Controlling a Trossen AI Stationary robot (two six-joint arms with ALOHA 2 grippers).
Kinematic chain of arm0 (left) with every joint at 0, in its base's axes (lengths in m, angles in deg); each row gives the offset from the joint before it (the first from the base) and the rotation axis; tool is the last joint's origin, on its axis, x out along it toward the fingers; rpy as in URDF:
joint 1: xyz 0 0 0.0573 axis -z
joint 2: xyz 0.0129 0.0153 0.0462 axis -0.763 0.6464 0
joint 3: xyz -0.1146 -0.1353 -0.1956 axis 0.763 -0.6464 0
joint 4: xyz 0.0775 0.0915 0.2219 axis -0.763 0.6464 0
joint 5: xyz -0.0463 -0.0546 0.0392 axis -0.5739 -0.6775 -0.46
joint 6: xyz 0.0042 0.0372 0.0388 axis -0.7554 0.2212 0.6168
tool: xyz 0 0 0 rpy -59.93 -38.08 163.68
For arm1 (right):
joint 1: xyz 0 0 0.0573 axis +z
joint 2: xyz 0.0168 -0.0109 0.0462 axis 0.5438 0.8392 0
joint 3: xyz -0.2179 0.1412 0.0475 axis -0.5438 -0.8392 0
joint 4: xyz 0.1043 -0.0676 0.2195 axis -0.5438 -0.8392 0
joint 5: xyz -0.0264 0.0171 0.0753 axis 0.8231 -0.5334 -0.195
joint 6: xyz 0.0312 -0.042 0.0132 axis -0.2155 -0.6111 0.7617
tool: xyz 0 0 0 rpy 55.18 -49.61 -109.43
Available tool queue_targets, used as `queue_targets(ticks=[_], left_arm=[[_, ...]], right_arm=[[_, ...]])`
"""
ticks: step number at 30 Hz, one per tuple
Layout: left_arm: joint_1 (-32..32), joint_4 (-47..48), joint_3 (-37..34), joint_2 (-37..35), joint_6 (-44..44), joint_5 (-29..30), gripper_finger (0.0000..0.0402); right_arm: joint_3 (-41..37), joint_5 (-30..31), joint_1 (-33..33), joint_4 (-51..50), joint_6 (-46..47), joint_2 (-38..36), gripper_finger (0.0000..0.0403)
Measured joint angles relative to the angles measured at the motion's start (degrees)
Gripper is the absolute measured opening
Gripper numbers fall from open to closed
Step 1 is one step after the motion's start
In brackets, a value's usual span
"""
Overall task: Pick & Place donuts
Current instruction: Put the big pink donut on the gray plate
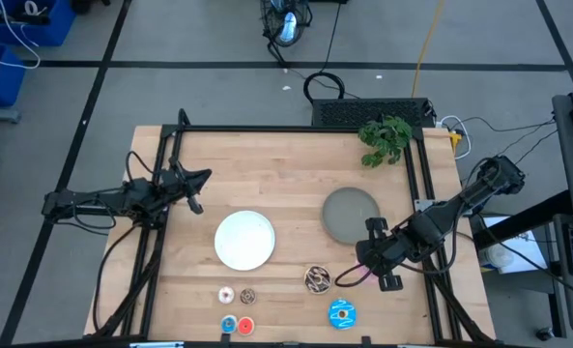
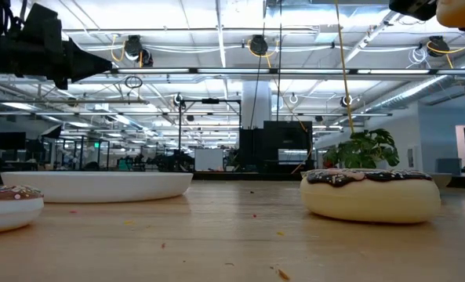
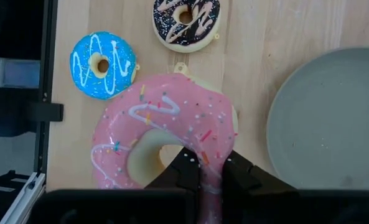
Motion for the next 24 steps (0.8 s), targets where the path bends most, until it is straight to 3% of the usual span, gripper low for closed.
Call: queue_targets(ticks=[18, 24], left_arm=[[0.00, 0.20, 0.00, 0.00, 0.09, 1.46, 0.0017], [0.00, 0.16, 0.00, 0.00, -0.02, 1.46, 0.0017]], right_arm=[[-0.04, 0.60, -1.72, 0.00, -2.40, 0.00, 0.0022], [-0.04, 10.67, -6.15, 0.04, -2.89, -0.02, 0.0022]])
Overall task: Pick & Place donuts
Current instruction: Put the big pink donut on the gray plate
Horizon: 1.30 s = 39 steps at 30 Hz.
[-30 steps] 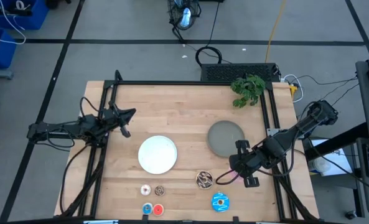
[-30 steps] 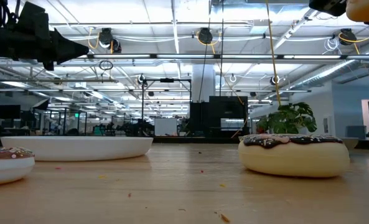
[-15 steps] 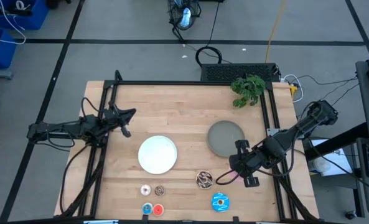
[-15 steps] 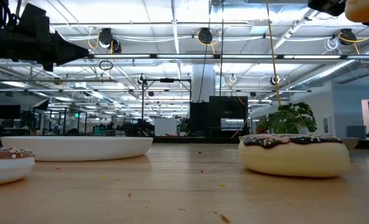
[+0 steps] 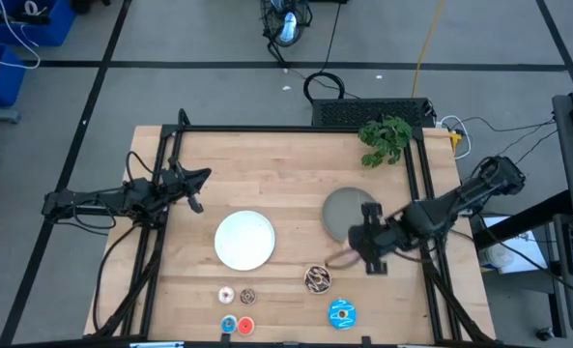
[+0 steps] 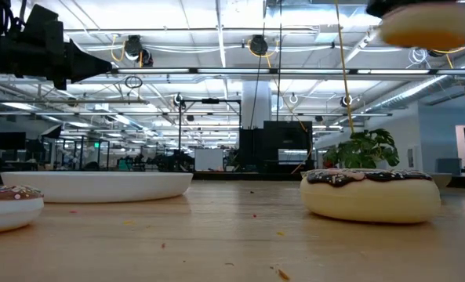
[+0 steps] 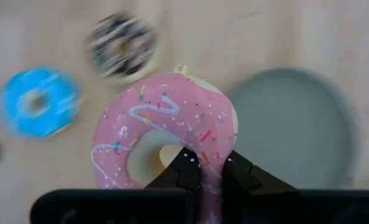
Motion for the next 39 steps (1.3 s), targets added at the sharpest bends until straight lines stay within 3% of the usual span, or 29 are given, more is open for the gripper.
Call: queue_targets(ticks=[11, 18, 22, 31, 39], left_arm=[[-0.01, -0.04, 0.00, 0.00, 0.16, 0.07, 0.0017], [-0.02, -0.04, 0.00, 0.00, 1.05, 0.11, 0.0017], [-0.01, -0.02, 0.00, 0.02, 1.07, 0.11, 0.0017], [-0.01, 0.00, 0.00, 0.00, 1.11, 1.17, 0.0017], [-0.02, 0.00, 0.00, 0.01, 1.03, 3.04, 0.0017]], right_arm=[[0.00, -0.61, -22.17, 4.10, -20.60, 0.00, 0.0018], [-2.72, -9.60, -40.33, 11.43, -28.54, -0.02, 0.0017], [-8.10, -12.55, -47.22, 14.40, -30.47, -0.04, 0.0017], [-23.07, -16.71, -49.13, 23.99, -31.89, 0.30, 0.0021], [-28.59, -16.75, -48.47, 29.15, -32.02, 0.42, 0.0022]])
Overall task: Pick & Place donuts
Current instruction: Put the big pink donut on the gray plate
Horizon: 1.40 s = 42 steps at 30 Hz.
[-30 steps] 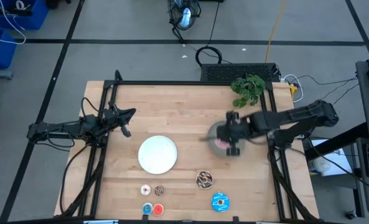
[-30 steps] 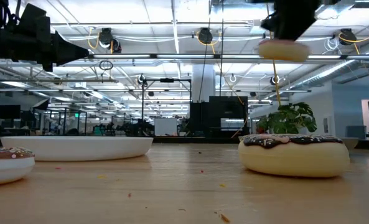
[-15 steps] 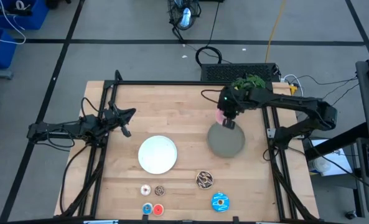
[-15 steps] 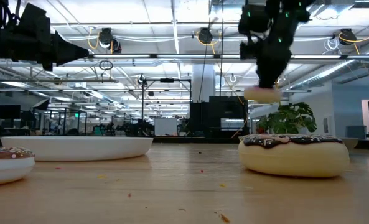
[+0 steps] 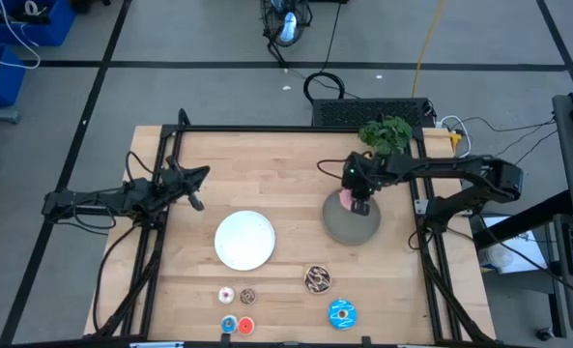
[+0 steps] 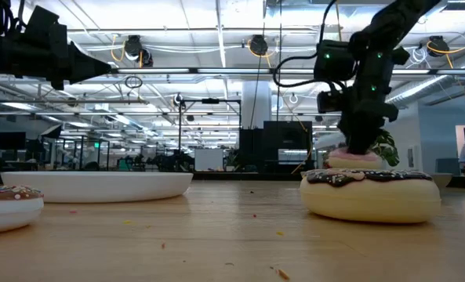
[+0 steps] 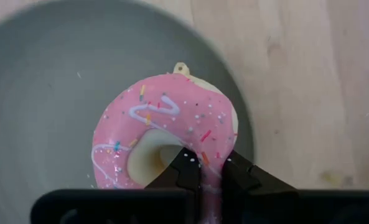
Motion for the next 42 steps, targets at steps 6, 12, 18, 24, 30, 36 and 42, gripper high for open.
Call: queue_targets(ticks=[6, 12, 18, 24, 30, 36, 42], left_arm=[[0.01, 0.00, 0.00, 0.00, 0.02, 0.00, 0.0017], [0.02, 0.00, 0.00, -0.01, 0.04, 0.02, 0.0017], [0.01, 0.00, 0.00, -0.01, -0.23, 0.02, 0.0017], [0.01, 0.02, 0.00, 0.00, -0.25, 0.02, 0.0017], [0.02, 0.04, 0.00, -0.01, -0.13, 0.04, 0.0017], [0.02, 0.04, 0.00, -0.01, -0.17, 0.04, 0.0017], [0.02, 0.04, 0.00, 0.01, -0.15, 0.04, 0.0017]], right_arm=[[-2.97, -0.05, 0.00, 1.85, -1.95, 0.00, 0.0027], [-3.89, -0.04, 0.02, 2.38, -2.29, 0.00, 0.0089], [-3.89, 1.63, 0.02, 2.84, -1.82, 0.00, 0.0193], [-2.44, 5.23, 0.14, 2.61, -1.76, 0.02, 0.0263], [0.35, 6.35, 2.60, 0.15, -1.81, 0.02, 0.0302], [3.96, 7.79, 4.16, -4.43, -0.30, 0.02, 0.0314], [4.66, 9.93, 5.24, -8.74, -0.93, 0.49, 0.0315]])
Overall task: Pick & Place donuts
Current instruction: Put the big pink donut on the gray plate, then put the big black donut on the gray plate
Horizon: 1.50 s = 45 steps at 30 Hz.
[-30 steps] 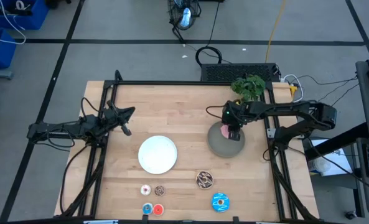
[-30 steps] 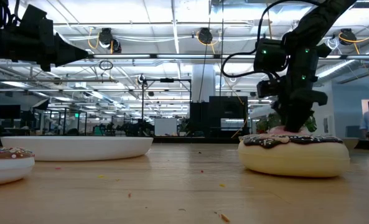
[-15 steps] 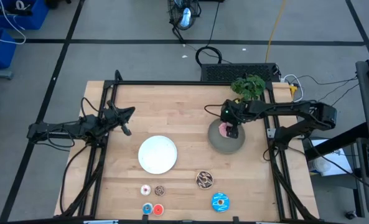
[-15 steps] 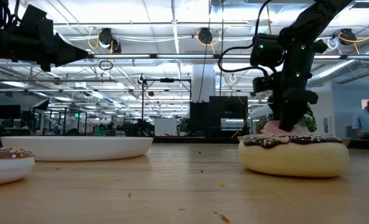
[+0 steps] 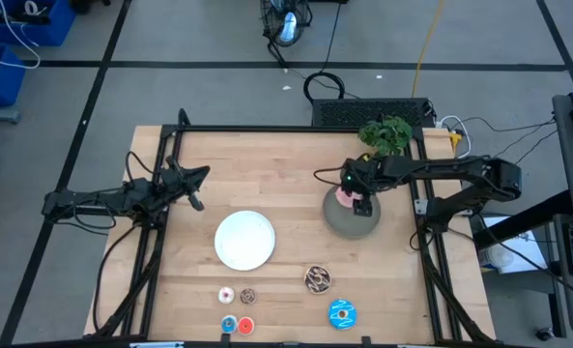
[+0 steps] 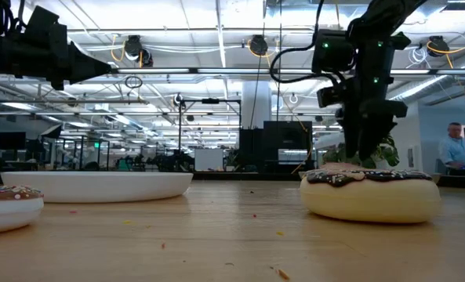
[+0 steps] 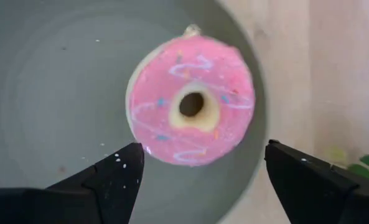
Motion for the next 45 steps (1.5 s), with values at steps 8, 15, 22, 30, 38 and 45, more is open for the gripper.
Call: queue_targets(ticks=[8, 15, 22, 30, 38, 45], left_arm=[[0.00, 0.00, 0.00, 0.00, 0.20, 0.00, 0.0017], [-0.01, -0.02, 0.00, -0.01, 0.24, 0.38, 0.0017], [-0.02, -0.04, 0.00, 0.00, 0.24, 0.56, 0.0017], [0.00, -0.02, 0.00, -0.01, 0.83, 0.55, 0.0017], [0.00, 0.21, 0.00, 0.00, 0.16, 0.52, 0.0017], [0.00, 0.55, 0.00, -0.01, -0.06, 0.48, 0.0017]], right_arm=[[2.29, 8.30, 0.43, -0.93, -2.04, -0.44, 0.0316], [14.08, 2.97, 9.89, -9.94, 3.51, -0.44, 0.0285], [20.41, 2.13, 20.35, -15.45, 12.31, -0.31, 0.0176], [20.41, -1.61, 25.80, -18.16, 15.92, -0.20, 0.0009], [20.39, 0.93, 30.11, -15.38, 20.81, -0.20, 0.0016], [20.39, 0.73, 33.27, -11.08, 25.79, -0.20, 0.0004]])
